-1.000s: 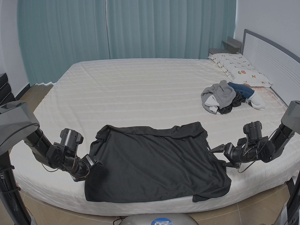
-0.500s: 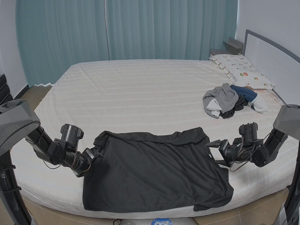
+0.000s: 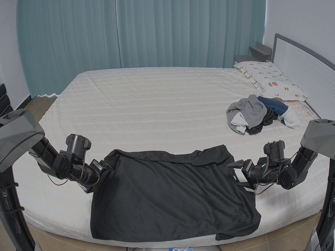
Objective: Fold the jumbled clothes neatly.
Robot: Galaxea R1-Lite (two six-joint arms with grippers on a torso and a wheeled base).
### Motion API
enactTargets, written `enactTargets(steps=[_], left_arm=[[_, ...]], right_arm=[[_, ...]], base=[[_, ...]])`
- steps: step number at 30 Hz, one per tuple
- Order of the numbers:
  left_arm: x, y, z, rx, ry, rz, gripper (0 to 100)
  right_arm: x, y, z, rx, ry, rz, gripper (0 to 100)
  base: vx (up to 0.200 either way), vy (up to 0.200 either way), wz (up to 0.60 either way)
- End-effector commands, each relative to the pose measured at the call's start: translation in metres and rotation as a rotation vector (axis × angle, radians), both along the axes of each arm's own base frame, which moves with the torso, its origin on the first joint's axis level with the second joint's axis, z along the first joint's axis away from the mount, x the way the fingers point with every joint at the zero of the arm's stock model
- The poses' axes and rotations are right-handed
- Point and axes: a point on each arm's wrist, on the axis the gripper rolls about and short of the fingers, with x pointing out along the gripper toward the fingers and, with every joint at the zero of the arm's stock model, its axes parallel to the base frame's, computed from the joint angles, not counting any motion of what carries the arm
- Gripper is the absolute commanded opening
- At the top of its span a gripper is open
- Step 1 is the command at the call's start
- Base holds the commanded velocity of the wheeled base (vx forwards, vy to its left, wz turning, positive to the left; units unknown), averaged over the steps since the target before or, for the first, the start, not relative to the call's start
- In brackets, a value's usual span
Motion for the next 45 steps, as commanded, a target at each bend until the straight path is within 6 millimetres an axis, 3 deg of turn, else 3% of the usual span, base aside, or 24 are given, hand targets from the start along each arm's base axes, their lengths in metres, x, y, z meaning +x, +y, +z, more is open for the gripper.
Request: enactTargets(steps=[1,9,23,25,33,45], left_arm=[[0.001,0.0,0.001,0.001,-0.008,0.001,100],[0.02,0.011,0.011,0.006,-0.071,0.039,100],[0.084,0.016,0.001,0.06,-0.192,-0.001,100],[0.085,0.017,0.003,0.046,-0.199,-0.003,100],[0.086,0.017,-0.019,0.067,-0.161,0.005,100],[0.086,0.014,-0.024,0.083,-0.204,0.0,100]], right_arm=[[0.0,0.0,-0.001,0.0,0.005,0.0,100],[-0.001,0.0,-0.001,0.0,0.003,0.0,100],[-0.002,0.0,-0.002,-0.003,0.008,0.003,100],[-0.002,0.0,-0.002,-0.003,0.006,0.003,100],[-0.005,0.004,-0.007,-0.006,-0.013,0.013,100],[-0.006,0.004,-0.009,-0.002,-0.037,0.014,100]], base=[[0.0,0.0,0.0],[0.0,0.0,0.0],[0.0,0.0,0.0],[0.0,0.0,0.0],[0.0,0.0,0.0],[0.0,0.0,0.0]])
